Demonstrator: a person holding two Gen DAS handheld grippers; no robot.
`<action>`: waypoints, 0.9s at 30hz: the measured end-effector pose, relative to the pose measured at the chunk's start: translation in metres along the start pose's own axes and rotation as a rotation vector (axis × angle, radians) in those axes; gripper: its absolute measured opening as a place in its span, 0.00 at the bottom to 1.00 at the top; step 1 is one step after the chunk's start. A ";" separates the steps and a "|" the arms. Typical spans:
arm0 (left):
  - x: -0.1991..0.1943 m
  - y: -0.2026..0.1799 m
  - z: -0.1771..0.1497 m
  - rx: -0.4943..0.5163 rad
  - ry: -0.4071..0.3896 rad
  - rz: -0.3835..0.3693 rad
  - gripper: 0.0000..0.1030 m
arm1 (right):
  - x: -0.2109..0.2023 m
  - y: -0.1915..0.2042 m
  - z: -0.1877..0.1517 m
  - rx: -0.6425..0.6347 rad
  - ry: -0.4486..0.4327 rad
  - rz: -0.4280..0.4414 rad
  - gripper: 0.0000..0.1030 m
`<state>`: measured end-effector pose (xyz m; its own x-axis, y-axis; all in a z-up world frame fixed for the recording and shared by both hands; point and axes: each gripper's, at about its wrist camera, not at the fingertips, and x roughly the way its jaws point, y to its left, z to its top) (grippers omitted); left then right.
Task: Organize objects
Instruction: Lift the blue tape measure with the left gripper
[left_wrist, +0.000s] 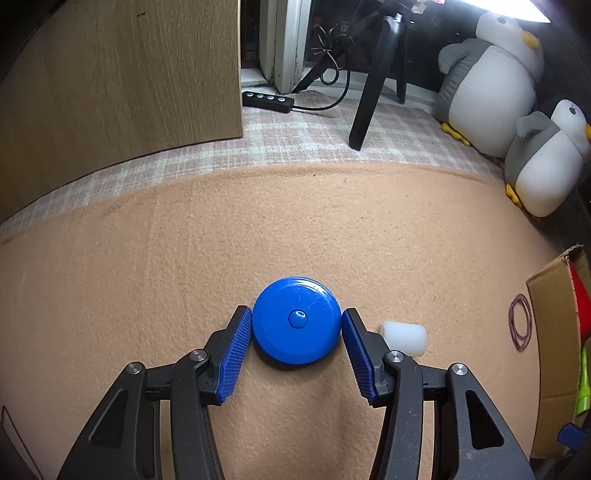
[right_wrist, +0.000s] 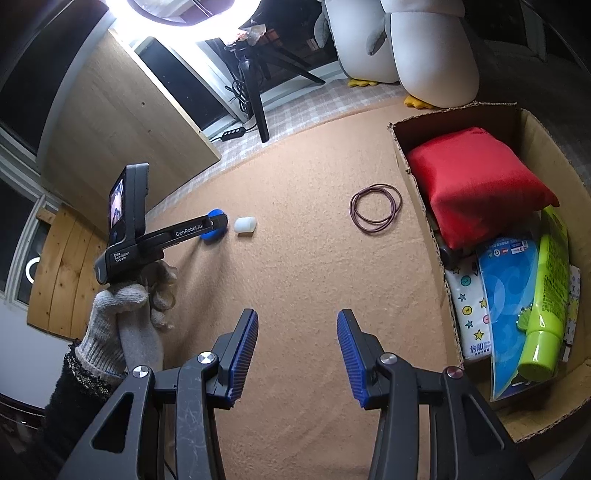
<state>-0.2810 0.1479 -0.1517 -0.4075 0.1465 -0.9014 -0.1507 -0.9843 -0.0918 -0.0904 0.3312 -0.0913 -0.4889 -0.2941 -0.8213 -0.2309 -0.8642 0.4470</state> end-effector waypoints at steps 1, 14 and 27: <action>0.000 0.000 -0.001 0.004 0.001 -0.009 0.53 | 0.000 0.000 -0.001 0.001 0.001 0.001 0.40; 0.005 -0.006 -0.004 0.063 -0.018 0.027 0.52 | 0.001 -0.007 -0.002 0.018 0.011 0.003 0.40; -0.013 0.010 -0.026 0.031 -0.028 0.003 0.52 | -0.003 -0.001 0.000 -0.015 0.001 0.004 0.40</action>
<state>-0.2541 0.1338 -0.1520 -0.4326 0.1465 -0.8896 -0.1773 -0.9813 -0.0754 -0.0892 0.3328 -0.0894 -0.4890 -0.2979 -0.8198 -0.2159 -0.8693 0.4447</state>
